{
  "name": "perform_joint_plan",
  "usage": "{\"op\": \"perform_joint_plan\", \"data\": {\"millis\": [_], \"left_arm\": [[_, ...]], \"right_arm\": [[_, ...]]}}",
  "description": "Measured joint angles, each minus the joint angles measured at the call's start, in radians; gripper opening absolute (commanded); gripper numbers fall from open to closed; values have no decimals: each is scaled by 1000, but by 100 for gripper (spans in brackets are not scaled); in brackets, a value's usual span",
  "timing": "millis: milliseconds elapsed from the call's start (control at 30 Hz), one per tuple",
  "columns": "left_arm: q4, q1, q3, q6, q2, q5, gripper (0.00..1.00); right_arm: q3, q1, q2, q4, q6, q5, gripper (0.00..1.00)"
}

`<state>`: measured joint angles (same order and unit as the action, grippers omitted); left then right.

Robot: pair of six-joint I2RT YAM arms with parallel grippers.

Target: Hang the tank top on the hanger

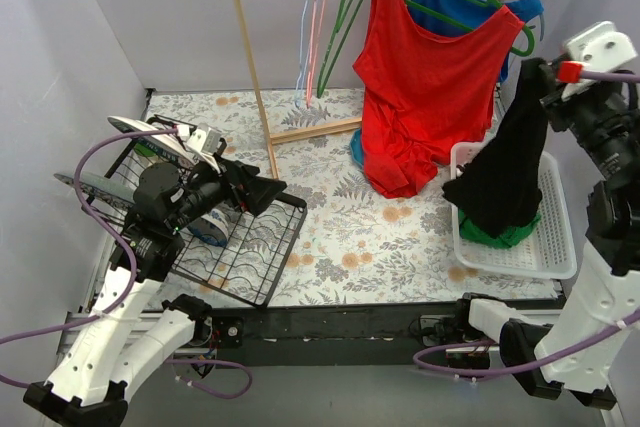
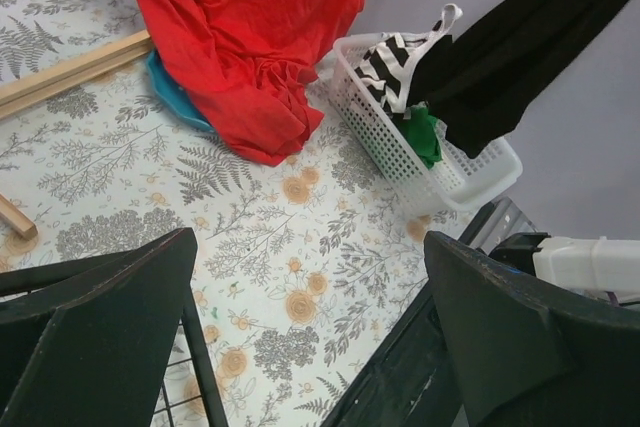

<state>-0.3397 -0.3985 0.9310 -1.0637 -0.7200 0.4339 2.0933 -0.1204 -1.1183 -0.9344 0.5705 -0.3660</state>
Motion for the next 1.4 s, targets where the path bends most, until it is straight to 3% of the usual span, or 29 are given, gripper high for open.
{"op": "perform_joint_plan", "data": {"millis": [200, 700, 833, 967, 1233, 1333, 1367, 1400], "left_arm": [[6, 0, 2, -16, -6, 0, 98], [35, 0, 9, -18, -27, 56, 98], [35, 0, 9, -17, -16, 61, 98], [37, 0, 9, -18, -5, 66, 98], [46, 0, 9, -23, -17, 75, 98], [47, 0, 9, -27, -13, 74, 98], [46, 0, 9, -29, -9, 72, 98], [45, 0, 9, -30, -4, 71, 98]], "right_arm": [[118, 0, 1, 206, -146, -53, 1], [162, -2, -181, 874, -997, -389, 1], [91, -2, -195, 1015, -1182, -441, 1], [-66, 52, -161, 1077, -1239, -491, 1], [-547, 500, -79, 921, -969, -557, 1], [-729, 593, -68, 779, -764, -547, 34], [-780, 618, -66, 721, -691, -540, 60], [-829, 639, -66, 652, -603, -530, 71]]}}
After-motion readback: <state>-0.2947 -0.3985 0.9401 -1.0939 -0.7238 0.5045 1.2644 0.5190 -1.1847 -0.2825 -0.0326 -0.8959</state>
